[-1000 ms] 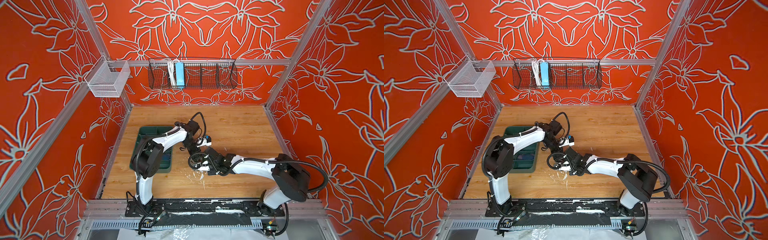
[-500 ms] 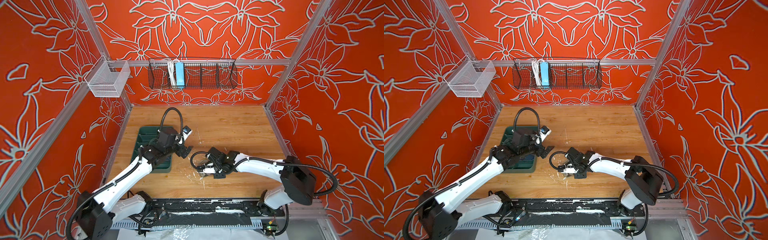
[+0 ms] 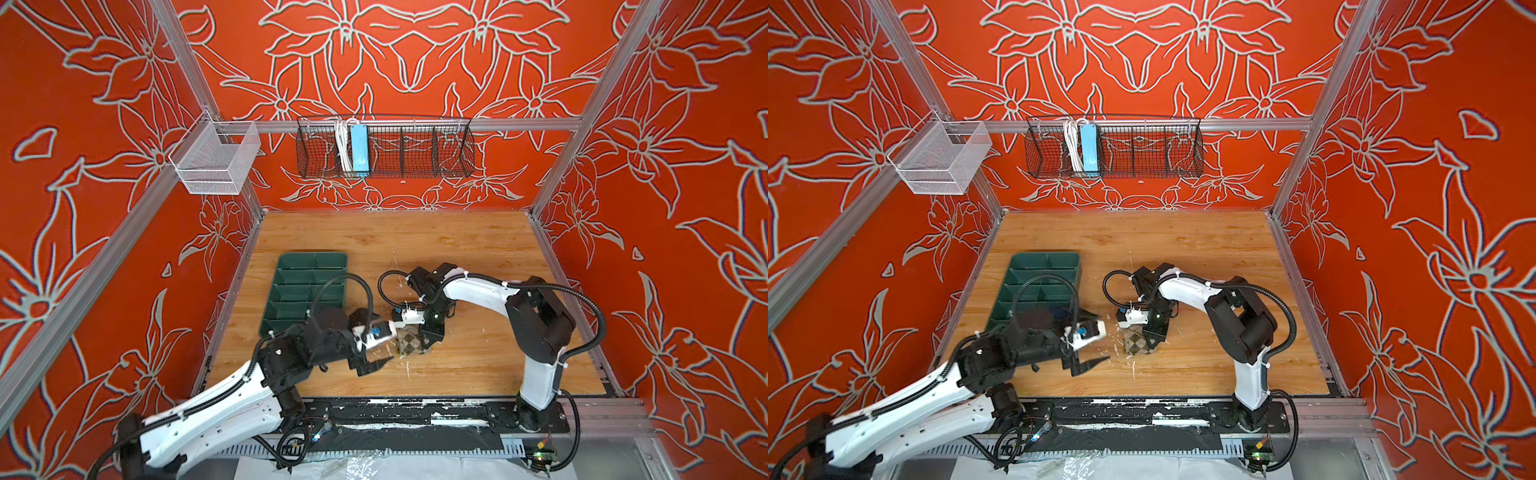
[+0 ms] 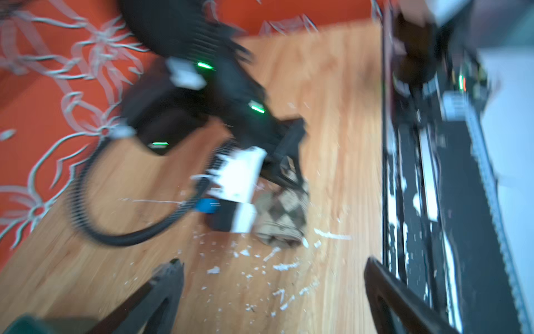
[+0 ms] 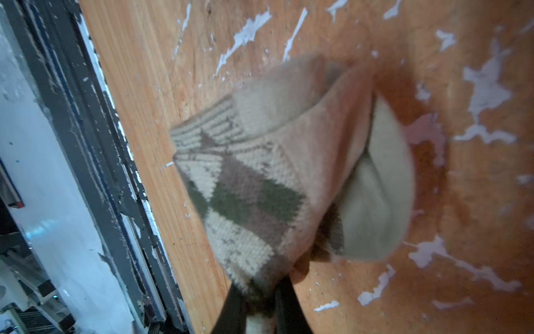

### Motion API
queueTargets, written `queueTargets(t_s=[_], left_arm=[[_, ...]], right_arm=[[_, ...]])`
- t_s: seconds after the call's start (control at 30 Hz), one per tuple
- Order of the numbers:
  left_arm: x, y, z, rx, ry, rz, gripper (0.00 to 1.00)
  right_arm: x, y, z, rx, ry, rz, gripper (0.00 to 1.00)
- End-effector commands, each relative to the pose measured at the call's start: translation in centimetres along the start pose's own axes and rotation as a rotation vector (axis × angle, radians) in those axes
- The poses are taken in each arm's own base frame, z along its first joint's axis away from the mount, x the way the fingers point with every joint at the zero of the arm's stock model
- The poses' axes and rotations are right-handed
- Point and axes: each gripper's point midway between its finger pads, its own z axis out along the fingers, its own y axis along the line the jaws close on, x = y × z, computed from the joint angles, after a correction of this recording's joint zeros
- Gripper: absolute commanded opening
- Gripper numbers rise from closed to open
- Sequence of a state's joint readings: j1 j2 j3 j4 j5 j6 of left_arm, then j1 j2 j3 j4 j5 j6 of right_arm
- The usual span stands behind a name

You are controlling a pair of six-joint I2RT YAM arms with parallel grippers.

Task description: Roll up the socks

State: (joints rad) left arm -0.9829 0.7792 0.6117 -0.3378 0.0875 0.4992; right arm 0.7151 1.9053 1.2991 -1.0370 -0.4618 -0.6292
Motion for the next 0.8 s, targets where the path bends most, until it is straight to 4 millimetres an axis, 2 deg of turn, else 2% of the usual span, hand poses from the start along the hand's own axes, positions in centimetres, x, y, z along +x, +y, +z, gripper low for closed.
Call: queueTargets(t_s=[0.0, 0.17, 0.3, 0.47, 0.7, 0.73, 0.77], left_arm=[[2.0, 0.1, 3.6, -0.137, 0.15, 0.245, 0.96], [3.4, -0.2, 9.6, -0.216, 0.302, 0.353, 0.94], [4.5, 0.5, 12.6, -0.296, 0.394, 0.378, 0.87], [7.6, 0.3, 14.0, -0.306, 0.518, 0.407, 0.61], [11.3, -1.4, 14.0, -0.227, 0.608, 0.392, 0.11], [11.5, -1.6, 14.1, -0.22, 0.613, 0.393, 0.08], [11.5, -1.8, 14.2, -0.208, 0.61, 0.395, 0.06]], right_arm=[[-0.2, 0.4, 1.1, -0.066, 0.016, 0.022, 0.0], [0.0, 0.4, 1.5, -0.076, 0.016, 0.026, 0.0], [0.3, 0.7, 1.6, -0.079, 0.006, 0.025, 0.0], [0.5, 0.9, 0.9, -0.06, -0.035, 0.016, 0.0], [0.5, 0.3, -1.6, 0.058, -0.199, 0.006, 0.0], [0.6, 0.3, -1.9, 0.073, -0.221, 0.007, 0.01], [0.7, 0.5, -2.6, 0.098, -0.256, 0.004, 0.08]])
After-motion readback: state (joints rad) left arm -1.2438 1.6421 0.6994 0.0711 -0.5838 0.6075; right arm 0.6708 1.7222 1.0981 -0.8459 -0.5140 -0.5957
